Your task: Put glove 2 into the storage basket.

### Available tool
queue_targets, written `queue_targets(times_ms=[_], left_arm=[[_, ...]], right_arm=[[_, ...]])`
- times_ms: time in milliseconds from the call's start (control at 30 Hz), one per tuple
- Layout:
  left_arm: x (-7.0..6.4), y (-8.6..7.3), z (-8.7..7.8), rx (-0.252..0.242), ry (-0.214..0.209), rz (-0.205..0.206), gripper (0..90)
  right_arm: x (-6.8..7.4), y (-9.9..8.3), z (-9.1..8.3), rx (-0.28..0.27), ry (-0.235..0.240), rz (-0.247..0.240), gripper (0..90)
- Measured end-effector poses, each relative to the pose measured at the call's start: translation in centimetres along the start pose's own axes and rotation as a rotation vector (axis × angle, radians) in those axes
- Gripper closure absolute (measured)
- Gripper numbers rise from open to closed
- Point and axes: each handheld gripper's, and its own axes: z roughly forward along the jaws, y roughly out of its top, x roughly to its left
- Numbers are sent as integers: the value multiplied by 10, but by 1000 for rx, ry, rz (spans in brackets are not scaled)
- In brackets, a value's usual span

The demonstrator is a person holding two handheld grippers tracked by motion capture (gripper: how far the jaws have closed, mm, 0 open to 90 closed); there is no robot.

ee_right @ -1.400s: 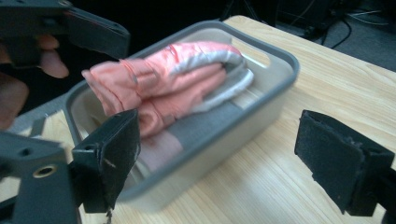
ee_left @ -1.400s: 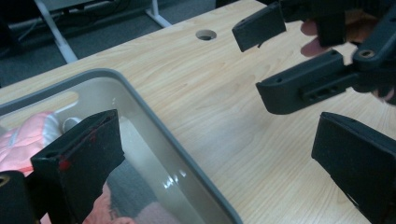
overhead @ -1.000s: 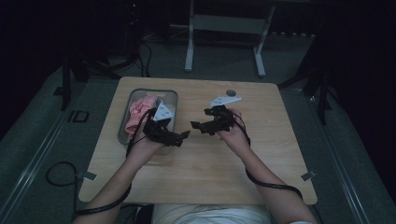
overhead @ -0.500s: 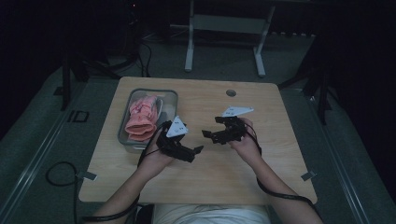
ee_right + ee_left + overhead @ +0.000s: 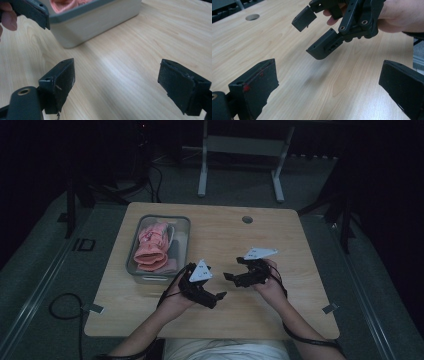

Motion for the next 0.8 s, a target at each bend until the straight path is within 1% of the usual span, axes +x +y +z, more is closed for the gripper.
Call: queue_targets(times_ms=[67,100,133,167,233,267,300,333,367,400,433,467,567,600,633,767,800], left_arm=[[-2,-3,4,-7,-17,7,15],[-2,-3,4,-7,-17,7,15],[-5,-5,8,-8,-33,13,15],[-6,-7,10,-14,-39,19,15],[-6,-7,10,-14,-39,19,15],[-9,-9,14,-24,-47,38,15],[-11,-11,16,-31,-46,52,15],[-15,-13,20,-24,-51,77,15],[-15,-13,20,-24,-51,77,16],[-18,-15,24,-19,-59,91,16],[-19,-16,27,-14,-69,94,16],[-20,-18,29,-12,-76,88,16],[-22,-21,33,-4,-83,88,16],[-23,-24,37,0,-96,85,16],[-23,-25,38,1,-97,86,15],[-24,-30,42,-4,-108,93,16],[-25,-31,44,-11,-110,91,16]], right_arm=[[0,-5,0,9,-1,-3,143],[1,-7,-1,11,1,-5,143],[1,-10,-1,11,0,-7,143],[1,-12,-2,14,-2,-9,143],[2,-14,-3,14,-1,-13,143],[3,-19,-5,13,-3,-15,143],[3,-21,-5,16,-1,-18,143],[3,-23,-6,15,1,-18,143],[2,-26,-8,13,4,-15,143],[2,-28,-9,14,1,-17,143],[2,-30,-10,14,-7,-19,144],[1,-33,-13,11,-15,-23,144],[1,-37,-16,11,-18,-18,144],[0,-42,-19,16,-26,-33,144],[-1,-44,-21,17,-22,-32,144],[-1,-51,-25,22,-34,-33,144],[-1,-54,-26,23,-37,-27,144]])
